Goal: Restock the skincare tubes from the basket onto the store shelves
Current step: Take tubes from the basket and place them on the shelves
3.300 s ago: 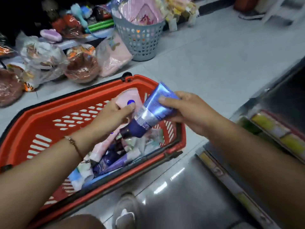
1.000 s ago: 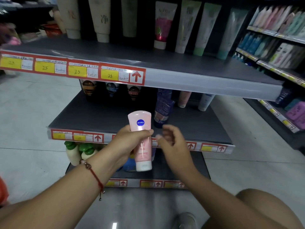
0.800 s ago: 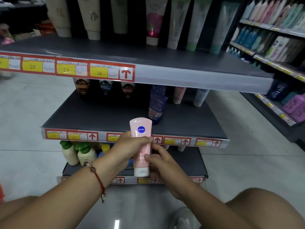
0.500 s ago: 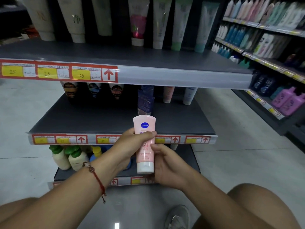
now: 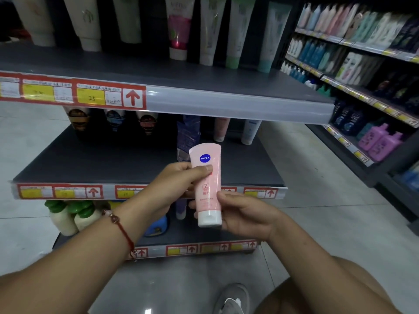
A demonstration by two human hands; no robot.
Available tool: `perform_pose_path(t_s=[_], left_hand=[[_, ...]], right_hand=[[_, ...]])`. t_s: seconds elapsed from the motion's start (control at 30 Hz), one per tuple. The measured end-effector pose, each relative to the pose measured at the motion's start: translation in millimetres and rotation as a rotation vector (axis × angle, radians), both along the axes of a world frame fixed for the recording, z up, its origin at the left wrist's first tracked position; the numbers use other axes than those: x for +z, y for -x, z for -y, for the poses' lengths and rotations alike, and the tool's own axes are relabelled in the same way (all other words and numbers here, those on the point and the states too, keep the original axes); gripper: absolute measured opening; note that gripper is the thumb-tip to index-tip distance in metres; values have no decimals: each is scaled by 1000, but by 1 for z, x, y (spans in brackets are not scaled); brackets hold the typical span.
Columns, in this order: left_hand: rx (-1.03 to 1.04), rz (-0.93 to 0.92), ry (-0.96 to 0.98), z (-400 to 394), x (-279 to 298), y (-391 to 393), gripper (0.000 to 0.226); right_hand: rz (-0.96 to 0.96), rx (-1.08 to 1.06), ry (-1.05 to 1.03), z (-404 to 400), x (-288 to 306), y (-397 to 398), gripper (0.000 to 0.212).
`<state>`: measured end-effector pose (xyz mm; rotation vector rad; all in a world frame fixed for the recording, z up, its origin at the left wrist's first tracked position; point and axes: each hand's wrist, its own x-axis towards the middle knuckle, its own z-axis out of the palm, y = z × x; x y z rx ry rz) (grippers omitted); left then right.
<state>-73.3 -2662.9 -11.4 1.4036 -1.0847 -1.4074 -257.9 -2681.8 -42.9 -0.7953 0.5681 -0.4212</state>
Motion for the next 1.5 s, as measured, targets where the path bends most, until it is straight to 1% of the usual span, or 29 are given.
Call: perform_pose_path(t_s=[0.07, 0.1, 0.13, 0.2, 0.27, 0.3, 0.4, 0.47, 0.5, 0.57, 0.67, 0.73, 0.77, 0.87, 0.97, 1.0, 1.13, 1.2, 1.3, 1.4, 1.5], left_hand=[[-30, -28, -1, 3, 3, -1, 21], [-36, -7, 8, 5, 3, -3, 19], [-33, 57, 28, 8, 4, -5, 17], [-4, 256, 77, 12, 2, -12, 15], [-23, 451, 114, 14, 1, -21, 18], [-60, 548, 127, 14, 1, -24, 21], [-164, 839, 127, 15, 0, -34, 31], [-228, 1023, 78, 18, -2, -38, 39], [-260, 1078, 37, 18, -2, -41, 41], [-302, 1101, -44, 19, -3, -44, 40], [-330, 1083, -84, 19, -2, -48, 42], [-334, 1088, -71, 17, 0, -52, 48], [-338, 1083, -64, 16, 1, -53, 45], [-328, 1030, -65, 11, 3, -61, 30], [-314, 1053, -49, 5, 4, -67, 29], [-312, 1073, -54, 2, 4, -70, 29], [-303, 1100, -81, -12, 6, -84, 33], [-278, 1115, -85, -20, 8, -93, 35], [-235, 1141, -85, -37, 9, -109, 42], [-212, 1164, -104, -63, 11, -132, 43], [-195, 1161, -115, -102, 12, -164, 45]], right_hand=[[-43, 24, 94, 9, 1, 1, 56], [-98, 11, 161, 16, 2, 2, 57], [-162, -30, 228, 22, 4, 2, 55], [-316, -171, 325, 40, 7, 3, 45], [-480, -339, 438, 60, 7, -1, 36], [-546, -423, 507, 70, 7, -5, 34], [-720, -620, 739, 103, 8, -21, 42], [-873, -697, 861, 128, 4, -30, 41], [-958, -712, 899, 140, -1, -34, 40], [-1052, -755, 922, 163, -16, -37, 40], [-1025, -855, 844, 174, -31, -42, 51], [-1031, -840, 829, 171, -36, -45, 58], [-1049, -813, 834, 170, -39, -45, 58], [-1086, -786, 878, 175, -43, -46, 52], [-1097, -799, 875, 183, -43, -49, 46], [-1094, -799, 862, 185, -44, -50, 48], [-1106, -766, 846, 177, -45, -54, 66], [-1163, -691, 864, 162, -48, -55, 68], [-1264, -551, 1006, 124, -45, -58, 73], [-1265, -420, 1243, 68, -29, -69, 68], [-1224, -91, 1417, 5, -10, -101, 68]])
